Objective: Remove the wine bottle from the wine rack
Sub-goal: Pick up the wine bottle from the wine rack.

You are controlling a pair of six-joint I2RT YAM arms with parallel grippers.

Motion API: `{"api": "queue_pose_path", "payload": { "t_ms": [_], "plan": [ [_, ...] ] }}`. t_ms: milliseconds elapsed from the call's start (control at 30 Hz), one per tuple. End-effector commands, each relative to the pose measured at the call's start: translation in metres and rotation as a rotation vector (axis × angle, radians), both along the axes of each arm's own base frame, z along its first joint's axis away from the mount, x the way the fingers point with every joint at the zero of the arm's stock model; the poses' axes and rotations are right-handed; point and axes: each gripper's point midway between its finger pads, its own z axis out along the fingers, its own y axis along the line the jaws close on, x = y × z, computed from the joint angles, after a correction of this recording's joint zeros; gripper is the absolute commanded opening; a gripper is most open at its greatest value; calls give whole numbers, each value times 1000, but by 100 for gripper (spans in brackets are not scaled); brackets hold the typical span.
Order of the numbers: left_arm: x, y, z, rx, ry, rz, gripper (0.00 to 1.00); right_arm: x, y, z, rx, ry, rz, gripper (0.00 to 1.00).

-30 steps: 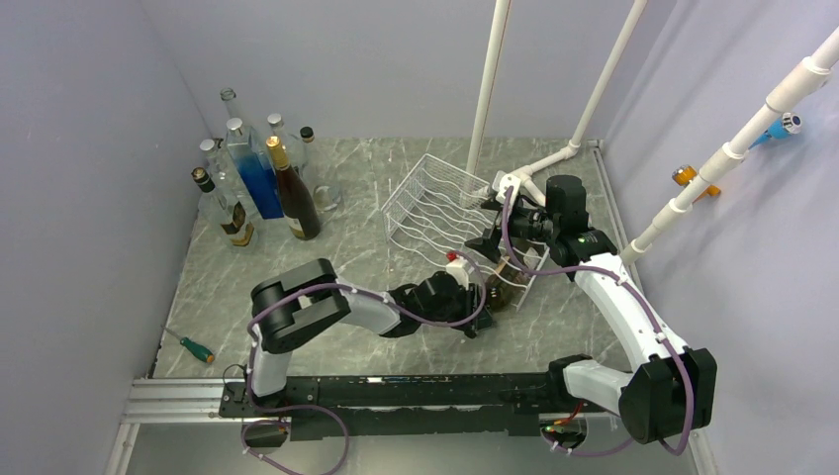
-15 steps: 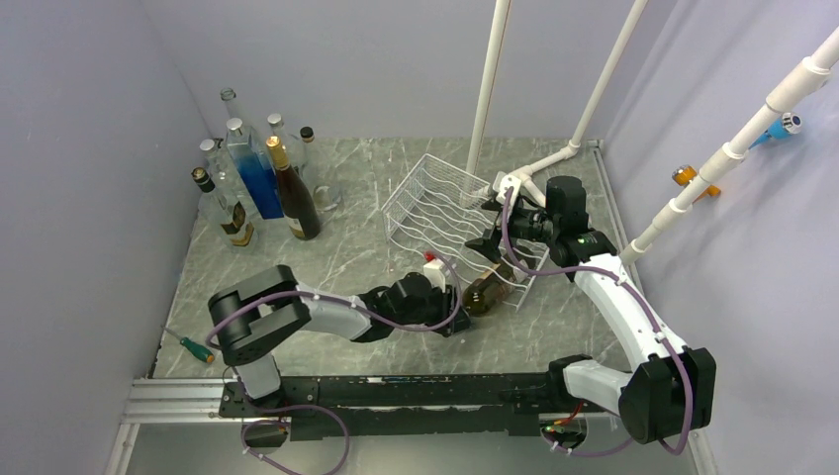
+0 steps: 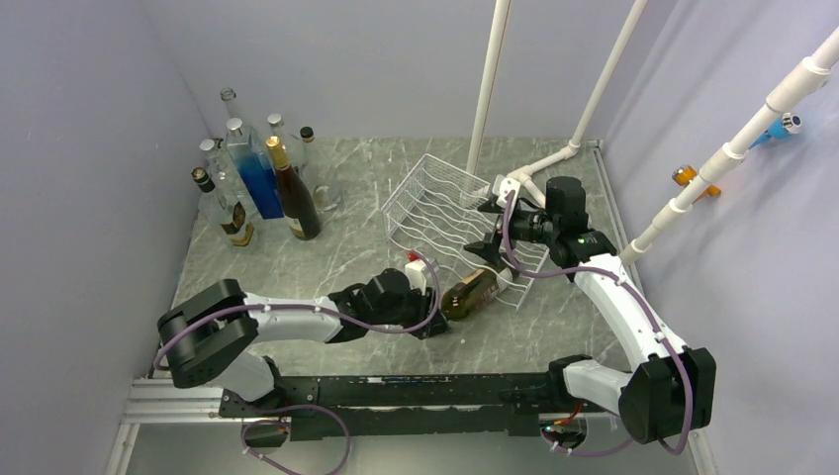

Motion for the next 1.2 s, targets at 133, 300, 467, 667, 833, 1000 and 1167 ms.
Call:
{"api": "queue_pose_path", "payload": {
  "t_ms": [133,300,467,667,833,1000,1167],
  "plan": [
    [11,17,45,-81,-125,-10,0,-35,14,0,26,-33,231,100],
    [5,30,44,-46,-123,-29,0,-51,18,-3,35,-53,329,100],
    [-2,39,43,-10,-114,-59,0,-66,21,-7,50,-87,418,100],
    [-8,49,45,15,-114,-76,0,-84,27,-15,60,-117,512,100],
    [-12,58,49,27,-118,-87,0,-99,37,-26,51,-130,592,100],
    [-19,66,51,45,-104,-112,0,-110,55,-41,6,-127,658,100],
    [-24,73,55,53,-79,-128,0,-124,77,-61,-69,-149,728,100]
  ]
}}
